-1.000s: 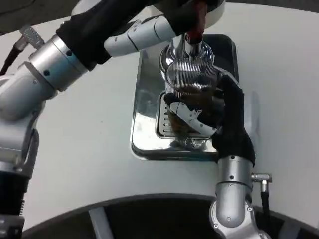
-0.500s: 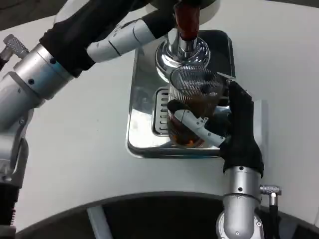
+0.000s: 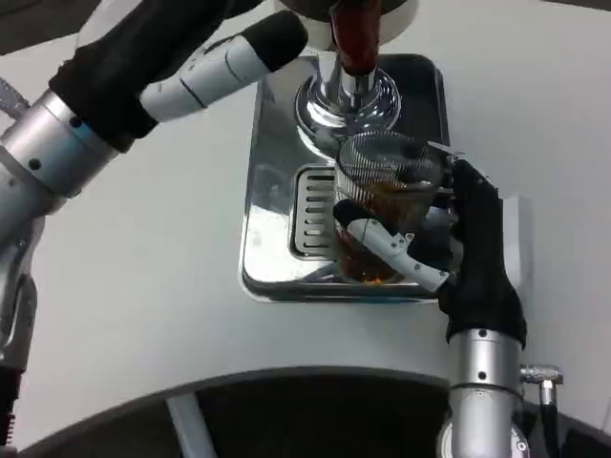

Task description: Grasp the cup under the faucet to collect the drink, then remove the cup.

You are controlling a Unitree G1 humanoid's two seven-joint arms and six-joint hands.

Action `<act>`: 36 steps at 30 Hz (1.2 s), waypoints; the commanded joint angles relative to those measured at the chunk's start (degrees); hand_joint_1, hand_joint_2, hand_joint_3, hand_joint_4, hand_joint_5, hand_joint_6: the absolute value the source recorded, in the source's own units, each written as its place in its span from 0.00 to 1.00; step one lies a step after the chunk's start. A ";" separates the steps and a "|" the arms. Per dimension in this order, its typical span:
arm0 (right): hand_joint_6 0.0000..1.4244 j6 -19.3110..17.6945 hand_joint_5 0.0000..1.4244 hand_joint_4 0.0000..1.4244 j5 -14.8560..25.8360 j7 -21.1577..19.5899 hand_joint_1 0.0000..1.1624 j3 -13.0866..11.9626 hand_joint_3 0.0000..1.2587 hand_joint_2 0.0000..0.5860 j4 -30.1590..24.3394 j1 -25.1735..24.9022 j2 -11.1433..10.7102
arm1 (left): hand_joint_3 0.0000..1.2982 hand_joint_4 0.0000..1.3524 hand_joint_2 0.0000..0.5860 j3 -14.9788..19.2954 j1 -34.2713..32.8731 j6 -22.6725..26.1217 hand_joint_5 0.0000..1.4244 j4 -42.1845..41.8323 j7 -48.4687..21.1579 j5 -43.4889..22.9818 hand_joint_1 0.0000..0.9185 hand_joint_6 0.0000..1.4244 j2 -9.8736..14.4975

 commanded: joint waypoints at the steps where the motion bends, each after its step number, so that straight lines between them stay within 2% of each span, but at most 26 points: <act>1: 0.73 -1.12 0.76 0.65 -0.72 0.93 0.76 0.13 0.62 0.28 -4.86 2.36 -0.04 | 0.17 0.21 0.18 1.91 2.57 0.77 0.24 -2.05 1.37 -0.75 0.00 0.17 1.37; 16: 0.76 -1.02 0.77 0.66 -1.18 2.61 0.77 0.02 0.64 0.28 -8.74 5.62 0.27 | 0.18 0.22 0.18 4.89 6.01 2.02 0.25 -6.54 2.57 -3.26 0.00 0.19 1.93; 28: 0.79 -0.61 0.80 0.68 -1.73 4.06 0.76 0.80 0.66 0.25 -13.43 7.78 0.49 | 0.19 0.23 0.18 9.05 15.17 4.75 0.26 -12.27 3.94 -4.23 0.00 0.21 3.60; 36: 0.82 -0.48 0.80 0.70 -1.93 5.93 0.77 1.69 0.67 0.25 -16.90 11.25 0.25 | 0.20 0.23 0.18 11.52 25.14 6.20 0.26 -15.91 5.65 -1.64 0.00 0.21 4.97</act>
